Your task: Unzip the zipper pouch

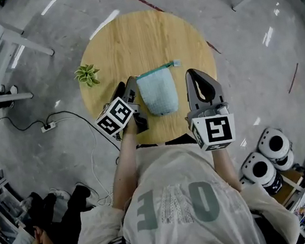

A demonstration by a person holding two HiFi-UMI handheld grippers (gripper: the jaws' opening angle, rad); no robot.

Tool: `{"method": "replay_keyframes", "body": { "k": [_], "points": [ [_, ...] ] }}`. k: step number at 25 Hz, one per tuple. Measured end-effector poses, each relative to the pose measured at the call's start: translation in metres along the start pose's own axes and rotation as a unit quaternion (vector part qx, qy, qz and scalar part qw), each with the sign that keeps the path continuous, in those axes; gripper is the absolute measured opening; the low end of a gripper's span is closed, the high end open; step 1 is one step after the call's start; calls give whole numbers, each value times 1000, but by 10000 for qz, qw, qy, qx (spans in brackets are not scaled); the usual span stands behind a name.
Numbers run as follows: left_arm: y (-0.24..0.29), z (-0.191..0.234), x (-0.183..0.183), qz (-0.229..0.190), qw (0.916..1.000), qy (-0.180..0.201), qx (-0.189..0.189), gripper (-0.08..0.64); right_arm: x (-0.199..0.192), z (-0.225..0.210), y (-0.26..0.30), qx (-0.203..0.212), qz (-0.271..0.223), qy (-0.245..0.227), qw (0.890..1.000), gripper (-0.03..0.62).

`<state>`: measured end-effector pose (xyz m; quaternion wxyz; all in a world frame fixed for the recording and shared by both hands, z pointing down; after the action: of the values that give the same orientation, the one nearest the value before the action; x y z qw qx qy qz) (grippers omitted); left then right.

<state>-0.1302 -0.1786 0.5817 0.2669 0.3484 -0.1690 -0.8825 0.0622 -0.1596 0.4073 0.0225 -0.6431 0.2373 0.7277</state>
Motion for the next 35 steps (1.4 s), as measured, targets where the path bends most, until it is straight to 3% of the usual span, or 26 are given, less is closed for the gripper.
{"method": "replay_keyframes", "body": {
  "k": [6,15,20,23,29,35],
  "points": [
    [21,18,-33,740,9951,-633,149,208,-12,0,1,62,201,42,9998,29],
    [42,22,-50,1118,9878,-1075,170,195,-21,-8,4,50,306,86,9995,29],
    [47,22,-56,1260,9831,-1323,120,153,-23,-11,5,68,320,106,9994,29],
    [47,27,-58,1329,9824,-1297,212,76,-23,-10,5,80,303,104,9995,29],
    [50,23,-56,1275,9824,-1364,-6,59,-27,-11,4,87,308,105,9994,29],
    [48,1,-39,1019,9888,-1073,-216,38,-18,-13,-1,93,169,83,9998,29]
  ]
}}
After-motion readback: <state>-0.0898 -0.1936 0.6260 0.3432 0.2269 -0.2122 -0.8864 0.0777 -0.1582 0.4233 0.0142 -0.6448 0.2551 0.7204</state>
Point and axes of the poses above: the fingertips, and each gripper's own axes: y forward along the fingers, z to its left, x out of its top, the point moved 2 cm from there along -y, backward along the fingers
